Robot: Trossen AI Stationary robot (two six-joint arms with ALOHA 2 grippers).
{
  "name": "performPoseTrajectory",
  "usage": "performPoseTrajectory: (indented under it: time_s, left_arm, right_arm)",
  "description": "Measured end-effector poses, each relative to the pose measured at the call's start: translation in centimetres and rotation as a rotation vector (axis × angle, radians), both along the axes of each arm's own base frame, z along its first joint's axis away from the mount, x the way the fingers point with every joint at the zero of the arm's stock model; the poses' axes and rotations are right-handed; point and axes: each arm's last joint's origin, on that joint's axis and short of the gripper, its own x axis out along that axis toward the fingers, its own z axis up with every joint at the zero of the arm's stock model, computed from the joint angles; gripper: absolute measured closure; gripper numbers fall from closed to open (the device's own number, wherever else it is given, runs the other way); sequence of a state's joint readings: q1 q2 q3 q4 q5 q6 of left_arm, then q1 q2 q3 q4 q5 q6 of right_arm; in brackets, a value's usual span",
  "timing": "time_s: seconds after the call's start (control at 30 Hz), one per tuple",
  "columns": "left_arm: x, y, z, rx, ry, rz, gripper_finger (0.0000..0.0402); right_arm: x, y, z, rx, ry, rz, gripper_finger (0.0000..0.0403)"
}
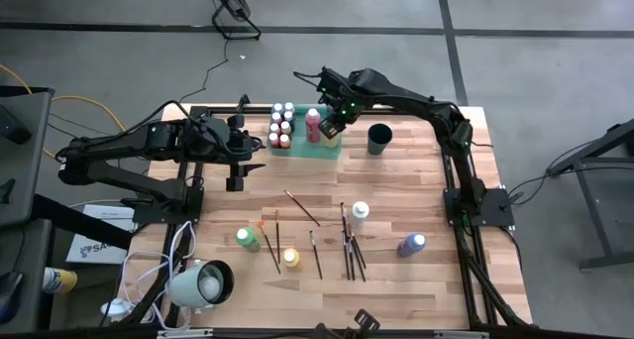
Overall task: Pick & Place Paint Supplies
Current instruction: Put the large yellow paint bottle into the green bin
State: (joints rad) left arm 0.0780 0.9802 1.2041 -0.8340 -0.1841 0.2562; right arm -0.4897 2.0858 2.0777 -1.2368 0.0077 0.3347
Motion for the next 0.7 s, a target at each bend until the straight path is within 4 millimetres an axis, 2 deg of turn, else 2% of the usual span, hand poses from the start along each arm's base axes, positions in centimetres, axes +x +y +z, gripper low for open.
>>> performPoseTrajectory:
  time_s: [0.23, 0.7]
  left_arm:
    - [0.0, 0.0, 0.0, 0.0, 0.001, 0.0, 0.0195]
    - [0.0, 0.0, -0.1, -0.001, 0.007, 0.0, 0.0195]
  right_arm:
    - [0.4, -0.7, -1.3, -0.046, 0.051, 0.062, 0.0288]
    - [0.5, -1.7, -1.1, -0.148, 0.058, 0.195, 0.0281]
